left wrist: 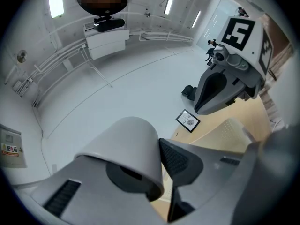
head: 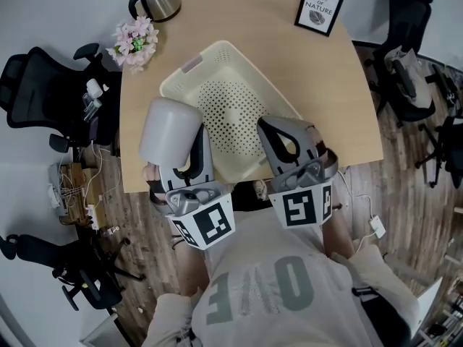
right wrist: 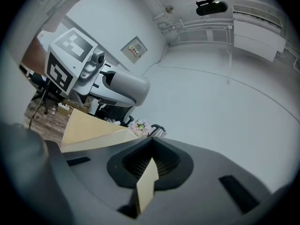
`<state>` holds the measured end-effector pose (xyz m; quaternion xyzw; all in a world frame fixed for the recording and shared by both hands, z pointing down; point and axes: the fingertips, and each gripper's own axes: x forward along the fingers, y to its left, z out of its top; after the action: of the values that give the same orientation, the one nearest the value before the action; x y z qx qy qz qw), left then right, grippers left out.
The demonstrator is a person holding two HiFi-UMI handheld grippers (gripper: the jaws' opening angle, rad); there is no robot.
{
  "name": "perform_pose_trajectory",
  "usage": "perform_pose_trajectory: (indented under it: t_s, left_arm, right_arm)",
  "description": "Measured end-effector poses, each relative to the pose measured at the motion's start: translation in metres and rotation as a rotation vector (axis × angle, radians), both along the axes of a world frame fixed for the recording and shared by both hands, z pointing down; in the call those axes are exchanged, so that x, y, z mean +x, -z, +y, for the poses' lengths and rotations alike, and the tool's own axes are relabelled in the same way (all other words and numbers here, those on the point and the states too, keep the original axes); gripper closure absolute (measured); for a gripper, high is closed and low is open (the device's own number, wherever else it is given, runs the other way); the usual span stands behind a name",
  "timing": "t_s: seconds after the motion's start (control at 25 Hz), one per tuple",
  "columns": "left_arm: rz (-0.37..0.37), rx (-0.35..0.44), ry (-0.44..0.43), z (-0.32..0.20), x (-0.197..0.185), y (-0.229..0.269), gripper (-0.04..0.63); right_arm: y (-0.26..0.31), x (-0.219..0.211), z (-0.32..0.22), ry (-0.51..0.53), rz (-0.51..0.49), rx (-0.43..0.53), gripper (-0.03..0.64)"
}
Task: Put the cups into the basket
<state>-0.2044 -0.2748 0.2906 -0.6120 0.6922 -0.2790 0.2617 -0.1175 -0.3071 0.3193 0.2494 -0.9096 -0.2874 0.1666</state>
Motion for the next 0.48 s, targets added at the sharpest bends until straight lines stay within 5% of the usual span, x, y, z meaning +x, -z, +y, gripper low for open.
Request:
perform_pose_trajectory:
  t_s: [0.48]
  left_arm:
    - [0.017,0.033,-0.116,-0.052,0.000,0.011,0.506]
  right_arm:
    - [0.010,0.002,-0.037,-0.092,0.016,0.028,0.618]
